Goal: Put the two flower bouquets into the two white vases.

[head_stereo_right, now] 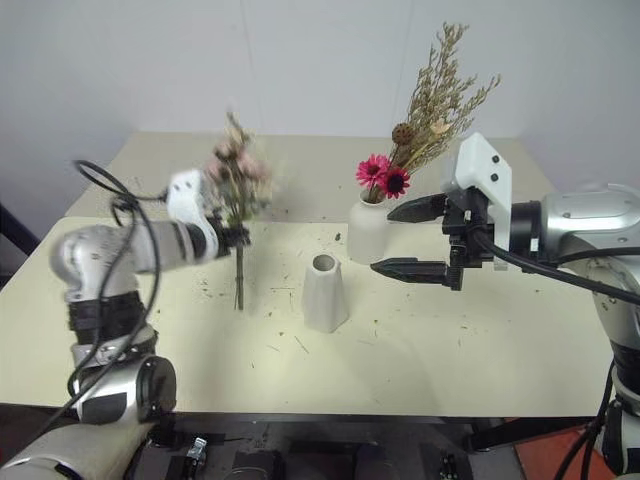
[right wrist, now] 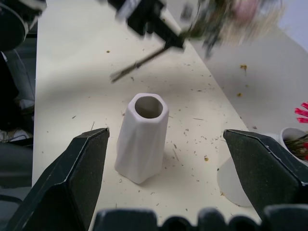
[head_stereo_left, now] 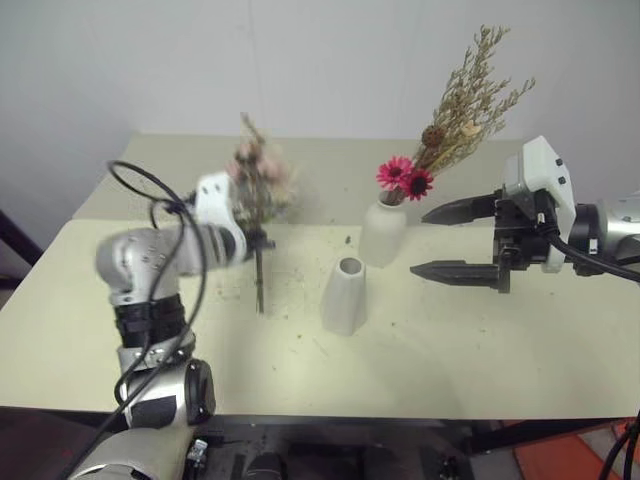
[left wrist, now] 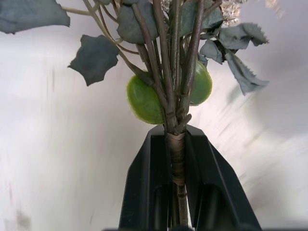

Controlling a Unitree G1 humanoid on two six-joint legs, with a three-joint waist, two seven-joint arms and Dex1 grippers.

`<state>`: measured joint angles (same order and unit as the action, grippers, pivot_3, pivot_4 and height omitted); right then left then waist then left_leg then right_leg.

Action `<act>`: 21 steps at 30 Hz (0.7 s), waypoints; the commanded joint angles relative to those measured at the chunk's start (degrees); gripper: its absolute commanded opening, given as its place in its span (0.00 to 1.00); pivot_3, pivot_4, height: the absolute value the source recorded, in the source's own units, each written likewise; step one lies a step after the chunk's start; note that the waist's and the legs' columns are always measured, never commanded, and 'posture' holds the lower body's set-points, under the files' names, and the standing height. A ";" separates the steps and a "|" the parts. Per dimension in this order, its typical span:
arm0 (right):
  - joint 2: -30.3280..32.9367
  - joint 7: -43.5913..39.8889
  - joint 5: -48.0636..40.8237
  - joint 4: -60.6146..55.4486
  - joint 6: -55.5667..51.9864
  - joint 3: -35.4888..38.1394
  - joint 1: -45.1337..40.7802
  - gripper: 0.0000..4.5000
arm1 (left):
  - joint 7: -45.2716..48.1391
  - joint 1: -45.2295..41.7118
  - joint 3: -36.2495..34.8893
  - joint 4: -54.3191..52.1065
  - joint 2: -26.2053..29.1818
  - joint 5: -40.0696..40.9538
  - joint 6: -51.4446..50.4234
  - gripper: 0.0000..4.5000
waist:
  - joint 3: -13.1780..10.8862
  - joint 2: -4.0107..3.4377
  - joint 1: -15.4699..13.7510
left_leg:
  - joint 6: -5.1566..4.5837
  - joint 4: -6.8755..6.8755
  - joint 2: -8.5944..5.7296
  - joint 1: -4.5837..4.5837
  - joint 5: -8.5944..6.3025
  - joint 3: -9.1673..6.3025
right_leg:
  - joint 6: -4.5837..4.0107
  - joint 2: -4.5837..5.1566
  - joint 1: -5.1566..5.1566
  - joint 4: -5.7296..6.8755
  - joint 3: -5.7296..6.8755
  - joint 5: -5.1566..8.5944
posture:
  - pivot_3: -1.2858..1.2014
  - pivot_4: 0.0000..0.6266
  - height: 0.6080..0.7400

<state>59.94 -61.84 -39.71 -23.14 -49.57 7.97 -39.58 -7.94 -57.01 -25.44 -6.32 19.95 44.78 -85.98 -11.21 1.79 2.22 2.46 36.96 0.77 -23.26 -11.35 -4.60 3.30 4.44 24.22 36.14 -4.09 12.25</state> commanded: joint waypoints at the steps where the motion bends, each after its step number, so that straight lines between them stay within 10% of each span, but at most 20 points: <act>1: 2.20 -0.71 -1.24 -1.64 1.12 4.91 2.59 1.00 | 10.24 -1.54 -1.33 -3.90 3.65 4.64 4.90 0.03 | 0.00 0.00 0.01 | 0.00 0.00 0.00 0.00 0.00 0.00 | 0.01 0.00 0.01 0.00 0.00 0.00 | 0.52 0.24 1.00; 9: 3.26 -0.53 -1.28 -2.98 1.77 10.05 11.44 1.00 | 31.59 0.18 -6.21 5.72 3.78 15.75 14.47 0.03 | 0.00 0.00 0.00 | 0.00 0.02 0.02 0.07 0.01 0.02 | 0.19 -0.02 -0.05 0.02 0.00 0.11 | 0.52 0.24 1.00; 21: 3.41 2.66 -3.11 -6.78 0.74 15.63 18.35 1.00 | 61.91 -0.90 6.68 13.77 1.81 9.83 37.56 0.03 | 0.00 0.00 0.01 | 0.00 0.01 0.03 0.07 0.01 0.03 | 0.06 -0.03 -0.06 0.00 -0.01 0.04 | 0.52 0.24 1.00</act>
<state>62.37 -60.02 -41.91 -28.43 -49.01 20.95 -21.14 50.36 -56.02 -19.76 7.03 22.08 55.65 -52.81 -11.21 1.78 2.23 2.45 36.98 0.80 -23.19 -11.34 -4.57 3.39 4.41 24.14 36.13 -4.10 12.30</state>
